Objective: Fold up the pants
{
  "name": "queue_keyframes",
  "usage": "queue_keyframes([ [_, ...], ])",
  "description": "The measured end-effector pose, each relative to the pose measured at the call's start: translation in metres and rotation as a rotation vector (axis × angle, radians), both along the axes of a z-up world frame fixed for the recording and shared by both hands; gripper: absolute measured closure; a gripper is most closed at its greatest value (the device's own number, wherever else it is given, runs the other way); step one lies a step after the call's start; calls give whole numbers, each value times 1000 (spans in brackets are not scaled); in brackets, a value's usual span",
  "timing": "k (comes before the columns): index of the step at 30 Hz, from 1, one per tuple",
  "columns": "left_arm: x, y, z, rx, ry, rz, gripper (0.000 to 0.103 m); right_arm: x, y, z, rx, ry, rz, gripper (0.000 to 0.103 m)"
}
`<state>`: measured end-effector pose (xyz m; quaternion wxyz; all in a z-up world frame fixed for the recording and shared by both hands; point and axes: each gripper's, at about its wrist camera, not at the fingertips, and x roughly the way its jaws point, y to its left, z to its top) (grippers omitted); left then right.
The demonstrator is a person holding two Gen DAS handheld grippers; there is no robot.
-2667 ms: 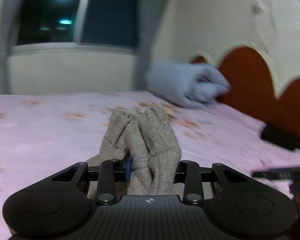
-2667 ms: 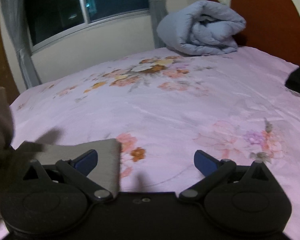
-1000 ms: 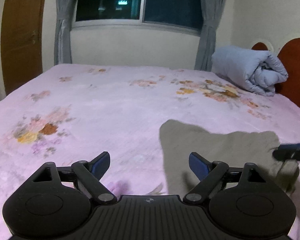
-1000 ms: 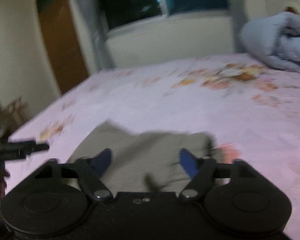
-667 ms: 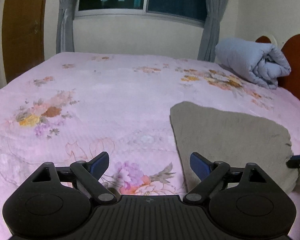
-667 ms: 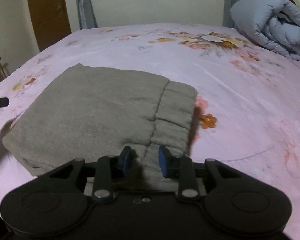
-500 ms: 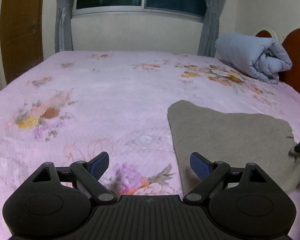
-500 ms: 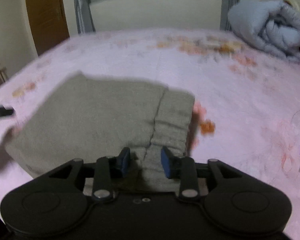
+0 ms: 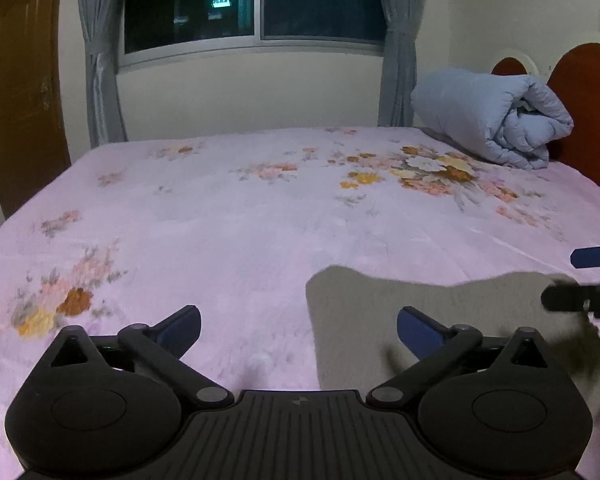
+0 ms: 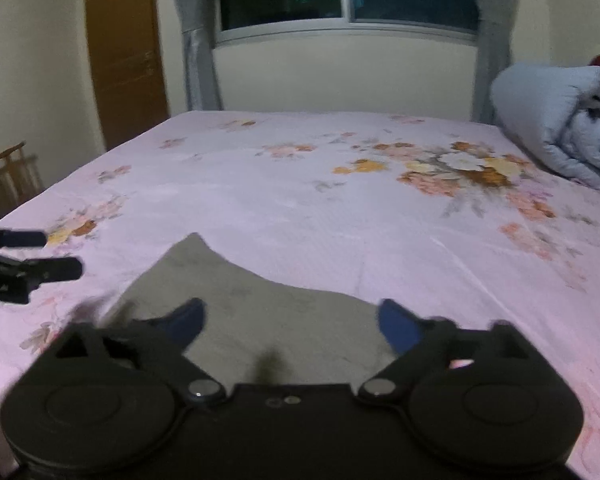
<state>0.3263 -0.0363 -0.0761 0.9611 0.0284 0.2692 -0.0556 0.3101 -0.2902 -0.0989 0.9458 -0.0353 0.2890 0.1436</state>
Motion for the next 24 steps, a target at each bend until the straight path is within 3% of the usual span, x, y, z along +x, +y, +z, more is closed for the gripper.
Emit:
queue_keyframes([
  [2,12,-5,0,-8,17,-1,0,5,4,-3,-15,12,19,6],
  [6,39,-28,-1,13,40,-93,0,15,3,-9,-2,27,51,7],
  [7,46,-34,-2,7,51,-104,0,17,1,-12,-7,28,55,14],
  [9,61,-45,-4,-56,77,-139,0,23,-1,-16,-24,41,46,42],
  [10,67,-48,-6,-114,97,-176,0,26,-3,-19,-25,53,48,60],
  [12,82,-52,-12,-271,163,-267,0,32,-7,-26,-16,82,70,69],
  [13,89,-55,-17,-300,185,-286,0,33,-8,-29,-35,91,67,73],
  [15,110,-62,-37,-294,246,-281,0,43,-15,-45,-102,147,13,75],
  [18,133,-64,-72,-268,331,-257,0,45,-31,-53,-56,185,-24,84],
  [21,126,-70,-75,-225,312,-266,0,39,-28,-52,-92,191,-15,85],
  [24,105,-67,-49,-167,200,-250,0,29,-31,-34,-37,119,-14,81],
])
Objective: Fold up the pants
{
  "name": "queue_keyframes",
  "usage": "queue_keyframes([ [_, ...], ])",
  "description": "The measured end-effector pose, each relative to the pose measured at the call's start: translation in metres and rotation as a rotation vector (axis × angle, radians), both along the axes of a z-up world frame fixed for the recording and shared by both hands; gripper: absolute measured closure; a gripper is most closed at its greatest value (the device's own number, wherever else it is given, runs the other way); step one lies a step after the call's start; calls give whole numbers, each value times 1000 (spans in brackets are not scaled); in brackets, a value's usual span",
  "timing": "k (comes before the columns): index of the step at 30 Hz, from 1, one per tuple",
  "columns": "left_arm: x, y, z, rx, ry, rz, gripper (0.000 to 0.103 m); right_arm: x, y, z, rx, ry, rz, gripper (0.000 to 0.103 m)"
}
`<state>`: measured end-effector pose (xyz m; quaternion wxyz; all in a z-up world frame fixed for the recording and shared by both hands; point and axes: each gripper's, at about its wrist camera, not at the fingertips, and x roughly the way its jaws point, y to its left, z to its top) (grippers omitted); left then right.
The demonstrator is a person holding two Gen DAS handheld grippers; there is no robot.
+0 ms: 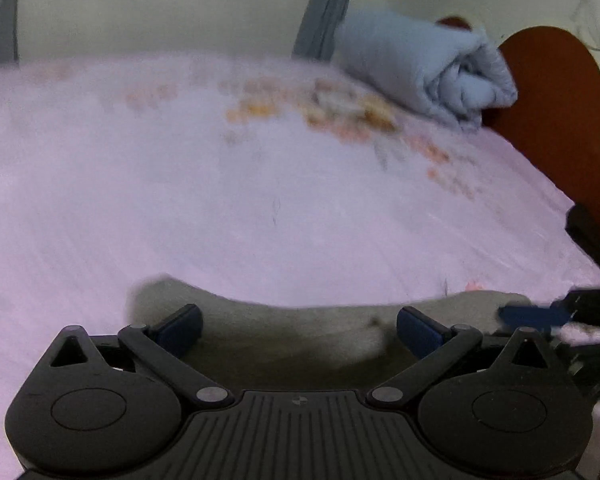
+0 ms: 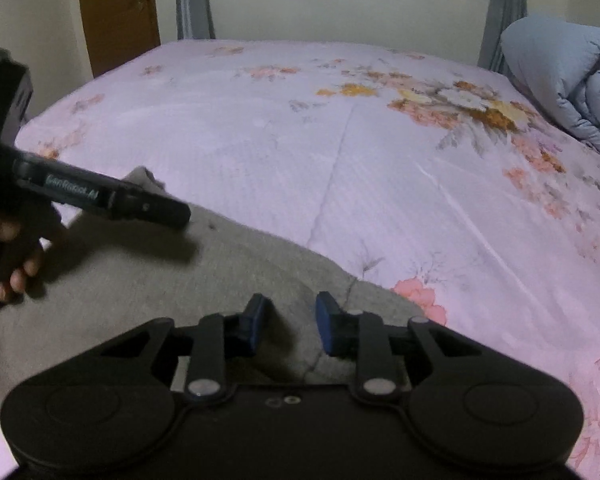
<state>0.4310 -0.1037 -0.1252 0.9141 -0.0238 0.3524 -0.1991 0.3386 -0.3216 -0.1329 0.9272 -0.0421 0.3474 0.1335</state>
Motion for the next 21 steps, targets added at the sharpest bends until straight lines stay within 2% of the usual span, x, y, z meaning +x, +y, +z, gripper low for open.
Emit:
queue_keyframes([
  [1,-7,3,2,29,-24,20,0,-4,0,6,-7,-36,-11,74],
  [2,-10,6,-3,77,-22,20,0,-4,2,5,-38,-31,-11,72],
  [4,-12,12,-18,177,11,49,0,0,8,-14,-122,42,26,69],
  [6,-26,35,-22,128,33,95,0,-7,10,-20,-169,20,46,69],
  [10,-82,61,-3,113,-38,156,0,-45,6,18,-72,-85,63,67],
  [14,-135,54,1,204,-76,161,0,-85,11,24,-66,-90,99,58],
  [16,-146,47,-7,251,-57,161,0,-104,17,13,-121,-82,111,50],
  [17,-149,45,-12,292,-37,165,0,-105,19,2,-175,-40,99,48],
  [19,-147,41,-19,284,-5,175,0,-102,19,-22,-229,36,83,48],
  [21,-147,42,-10,284,13,207,0,-109,21,-13,-212,-1,70,46],
])
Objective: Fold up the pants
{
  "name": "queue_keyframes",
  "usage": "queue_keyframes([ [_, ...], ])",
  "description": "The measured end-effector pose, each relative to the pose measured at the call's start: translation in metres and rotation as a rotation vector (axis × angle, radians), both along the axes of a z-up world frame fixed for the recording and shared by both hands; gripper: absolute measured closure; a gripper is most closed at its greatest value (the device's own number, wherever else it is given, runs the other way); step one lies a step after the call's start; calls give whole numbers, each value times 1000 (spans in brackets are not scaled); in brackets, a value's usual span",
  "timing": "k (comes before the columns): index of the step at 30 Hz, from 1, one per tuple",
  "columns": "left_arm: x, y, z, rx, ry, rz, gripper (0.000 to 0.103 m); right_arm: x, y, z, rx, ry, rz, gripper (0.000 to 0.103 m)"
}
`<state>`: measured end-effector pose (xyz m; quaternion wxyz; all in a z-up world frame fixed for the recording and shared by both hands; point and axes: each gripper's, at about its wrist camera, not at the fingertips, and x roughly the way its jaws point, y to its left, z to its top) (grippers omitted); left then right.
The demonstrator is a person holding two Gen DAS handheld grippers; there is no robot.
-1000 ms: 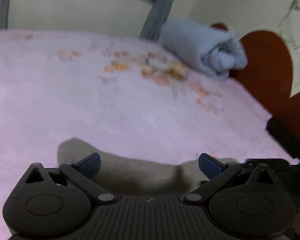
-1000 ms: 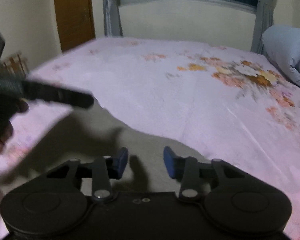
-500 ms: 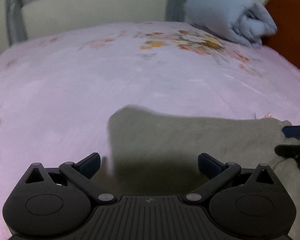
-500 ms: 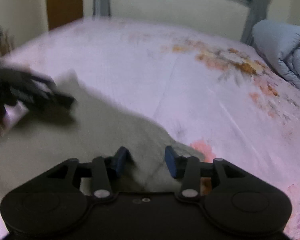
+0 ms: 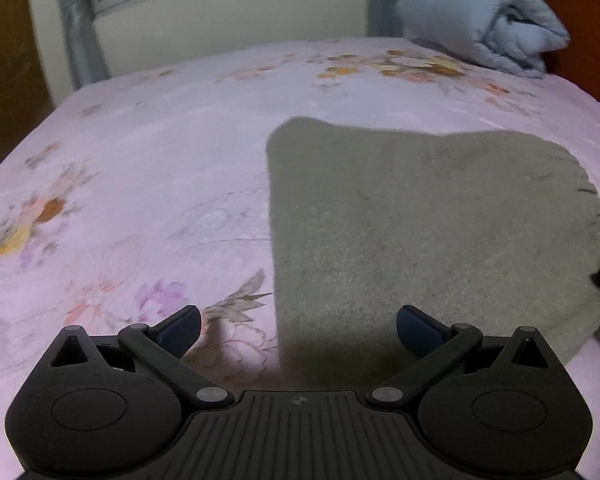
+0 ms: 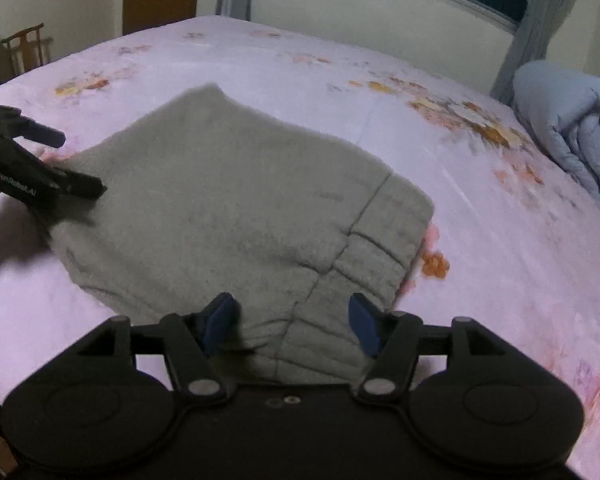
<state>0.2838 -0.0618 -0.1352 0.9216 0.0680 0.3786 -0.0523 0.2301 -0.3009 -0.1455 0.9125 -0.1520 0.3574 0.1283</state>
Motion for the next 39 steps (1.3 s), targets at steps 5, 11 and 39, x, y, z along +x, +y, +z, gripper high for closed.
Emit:
queue_keyframes([
  [5,-19,5,21,57,-61,4,0,-21,-37,37,256,-93,-97,6],
  [11,-14,27,19,10,-47,46,0,-10,-118,10,665,14,-338,6],
  [39,77,57,-55,-627,82,-17,0,70,-145,-62,1040,250,-340,5],
])
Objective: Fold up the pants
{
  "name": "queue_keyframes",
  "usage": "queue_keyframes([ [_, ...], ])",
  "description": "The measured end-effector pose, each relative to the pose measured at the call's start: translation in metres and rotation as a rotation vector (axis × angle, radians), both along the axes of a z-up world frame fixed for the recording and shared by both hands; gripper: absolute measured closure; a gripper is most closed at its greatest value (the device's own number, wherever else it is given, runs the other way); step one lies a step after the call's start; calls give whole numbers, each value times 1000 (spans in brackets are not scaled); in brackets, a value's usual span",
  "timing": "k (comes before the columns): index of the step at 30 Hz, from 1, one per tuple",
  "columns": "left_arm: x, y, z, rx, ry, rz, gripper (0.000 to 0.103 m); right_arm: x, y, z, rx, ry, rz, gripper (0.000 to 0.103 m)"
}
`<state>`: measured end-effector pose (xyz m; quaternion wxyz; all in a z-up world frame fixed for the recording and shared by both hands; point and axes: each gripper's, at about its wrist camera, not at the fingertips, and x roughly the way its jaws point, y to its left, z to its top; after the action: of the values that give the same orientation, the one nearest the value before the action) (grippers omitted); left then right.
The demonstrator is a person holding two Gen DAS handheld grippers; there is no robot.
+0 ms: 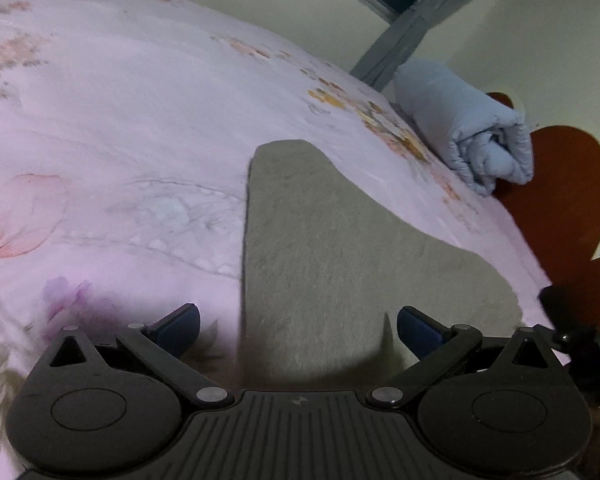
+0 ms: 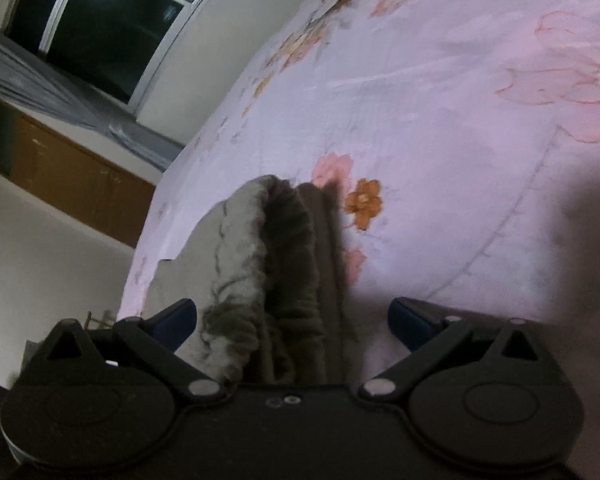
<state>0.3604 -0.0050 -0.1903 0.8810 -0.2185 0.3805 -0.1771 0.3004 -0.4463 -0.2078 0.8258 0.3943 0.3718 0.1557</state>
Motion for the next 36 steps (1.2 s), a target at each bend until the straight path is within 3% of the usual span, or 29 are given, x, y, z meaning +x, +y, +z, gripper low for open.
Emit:
queue_keyframes([
  [4,14,-2,-6,-53,29,-93,0,8,5,-7,105,-1,55,5],
  [8,24,-3,-10,-87,33,-138,2,18,17,-7,77,11,75,5],
  [9,24,-4,-11,-92,29,-142,9,20,20,-7,68,13,79,5],
  [10,25,-5,-11,-100,28,-153,40,21,22,-6,57,16,83,5],
  [11,28,-7,-14,-102,51,-145,50,22,24,-5,47,18,88,5],
  [13,28,-9,-14,-106,46,-144,59,24,26,-2,27,24,101,7],
  [15,25,-9,-11,-111,27,-131,70,25,30,4,-46,34,105,38],
  [16,23,-8,-9,-125,20,-126,77,25,31,7,-65,29,115,47],
  [20,14,-11,13,-98,-41,-136,81,21,46,29,-146,-30,136,58],
  [23,9,-7,33,-109,-78,-142,81,22,53,49,-149,-70,160,61],
  [31,12,47,91,-89,-186,-70,81,57,89,99,-159,-184,249,61],
  [36,27,81,99,-65,-184,-6,81,95,120,106,-148,-200,301,61],
])
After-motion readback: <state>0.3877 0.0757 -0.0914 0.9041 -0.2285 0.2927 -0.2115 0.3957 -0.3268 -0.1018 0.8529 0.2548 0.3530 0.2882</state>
